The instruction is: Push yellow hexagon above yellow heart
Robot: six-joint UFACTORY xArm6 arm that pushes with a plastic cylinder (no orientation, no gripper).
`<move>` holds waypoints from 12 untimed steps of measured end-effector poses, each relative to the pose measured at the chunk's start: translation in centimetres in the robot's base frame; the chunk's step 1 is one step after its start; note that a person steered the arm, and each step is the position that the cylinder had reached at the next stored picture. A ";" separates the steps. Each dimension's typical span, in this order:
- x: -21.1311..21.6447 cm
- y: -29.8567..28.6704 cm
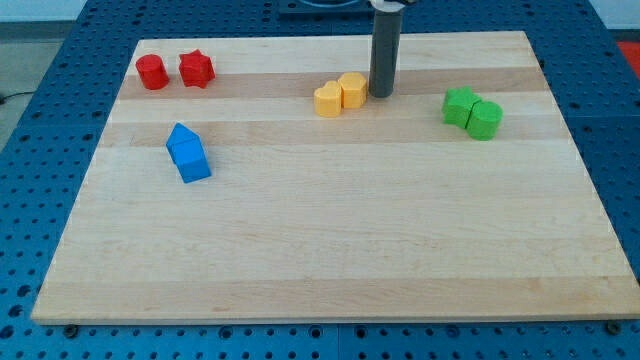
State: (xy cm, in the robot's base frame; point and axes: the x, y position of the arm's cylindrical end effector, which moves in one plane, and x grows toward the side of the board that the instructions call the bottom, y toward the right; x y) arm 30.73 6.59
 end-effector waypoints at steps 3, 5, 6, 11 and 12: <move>0.4 2.1; 3.1 -1.8; 2.8 -5.3; -1.2 -3.0; -1.4 -4.1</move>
State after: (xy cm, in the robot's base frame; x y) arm 29.32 2.50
